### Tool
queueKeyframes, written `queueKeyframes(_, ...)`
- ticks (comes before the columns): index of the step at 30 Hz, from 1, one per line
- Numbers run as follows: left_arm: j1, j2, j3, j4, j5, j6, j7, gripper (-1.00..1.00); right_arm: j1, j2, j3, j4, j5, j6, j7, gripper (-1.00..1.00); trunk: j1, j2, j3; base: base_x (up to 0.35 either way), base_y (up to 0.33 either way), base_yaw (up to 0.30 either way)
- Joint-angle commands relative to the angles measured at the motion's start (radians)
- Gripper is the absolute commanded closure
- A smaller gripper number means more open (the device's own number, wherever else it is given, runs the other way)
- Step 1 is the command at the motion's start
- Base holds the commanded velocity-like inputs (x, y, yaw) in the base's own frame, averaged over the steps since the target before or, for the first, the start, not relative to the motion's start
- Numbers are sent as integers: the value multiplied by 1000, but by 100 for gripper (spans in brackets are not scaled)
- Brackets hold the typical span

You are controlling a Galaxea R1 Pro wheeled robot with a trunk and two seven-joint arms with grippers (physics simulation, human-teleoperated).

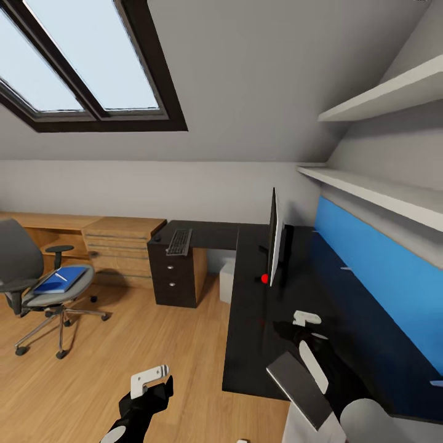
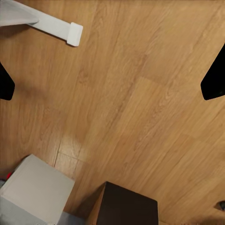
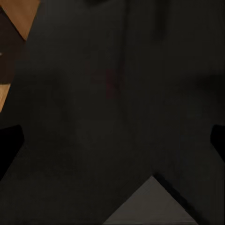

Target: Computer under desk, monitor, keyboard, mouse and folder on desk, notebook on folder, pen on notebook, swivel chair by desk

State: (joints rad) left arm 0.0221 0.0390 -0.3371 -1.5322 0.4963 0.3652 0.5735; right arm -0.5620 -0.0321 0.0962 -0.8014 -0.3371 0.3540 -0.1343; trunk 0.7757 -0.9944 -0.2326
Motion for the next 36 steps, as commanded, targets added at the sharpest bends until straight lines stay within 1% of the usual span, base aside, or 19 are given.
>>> queueKeyframes(1, -1, 1, -2, -2, 7, 2, 8, -100, 20, -1, 6, -48, -11, 23, -17, -100, -4, 6, 2, 0, 0, 0)
queueKeyframes(2, 0, 1, -2, -2, 7, 2, 8, -100, 57, -1, 5, -130, -14, 56, -32, -100, -4, 6, 2, 0, 0, 0)
queueKeyframes(6, 0, 1, -2, -2, 7, 2, 8, -100, 114, 1, 6, -266, -18, 111, -67, -100, -4, 6, 2, 0, 0, 0)
queueKeyframes(7, 0, 1, -2, -2, 7, 1, 8, -100, 135, 4, 7, -320, -20, 133, -80, -100, -4, 6, 2, 0, 0, 0)
queueKeyframes(9, 0, 1, -2, -2, 7, 1, 8, -100, 164, 11, 7, -384, -22, 154, -91, -100, -4, 6, 2, 0, 0, 0)
queueKeyframes(12, 0, 1, -2, -2, 7, 1, 8, -100, 195, 19, 7, -437, -23, 164, -98, -100, -4, 6, 2, 0, 0, 0)
queueKeyframes(15, 0, 1, -2, -2, 7, 1, 8, -100, 210, 22, 7, -459, -23, 167, -100, -100, -4, 6, 2, 0, 0, 0)
queueKeyframes(22, 0, 1, -2, -2, 7, 1, 8, -100, 218, 27, 7, -474, -23, 167, -99, -100, -4, 6, 2, 0, 0, 0)
queueKeyframes(25, 0, 1, -2, -2, 7, 1, 8, -100, 219, 36, 7, -478, -24, 165, -99, -100, -4, 6, 2, 0, 0, 0)
queueKeyframes(26, 0, 2, -2, -2, 7, 1, 8, -100, 220, 51, 5, -481, -23, 163, -99, -100, -4, 6, 2, 0, 0, 0)
queueKeyframes(27, 0, 1, -2, -2, 7, 1, 8, -100, 220, 54, 4, -482, -23, 163, -99, -100, -4, 6, 2, 0, 0, 0)
queueKeyframes(33, 0, 1, -2, -2, 7, 1, 8, -100, 220, 63, 3, -484, -23, 162, -100, -100, -4, 6, 2, 0, 0, 0)
queueKeyframes(36, 0, 1, -2, -2, 7, 1, 8, -100, 220, 64, 2, -483, -23, 161, -102, -100, -4, 6, 2, -276, 0, 0)
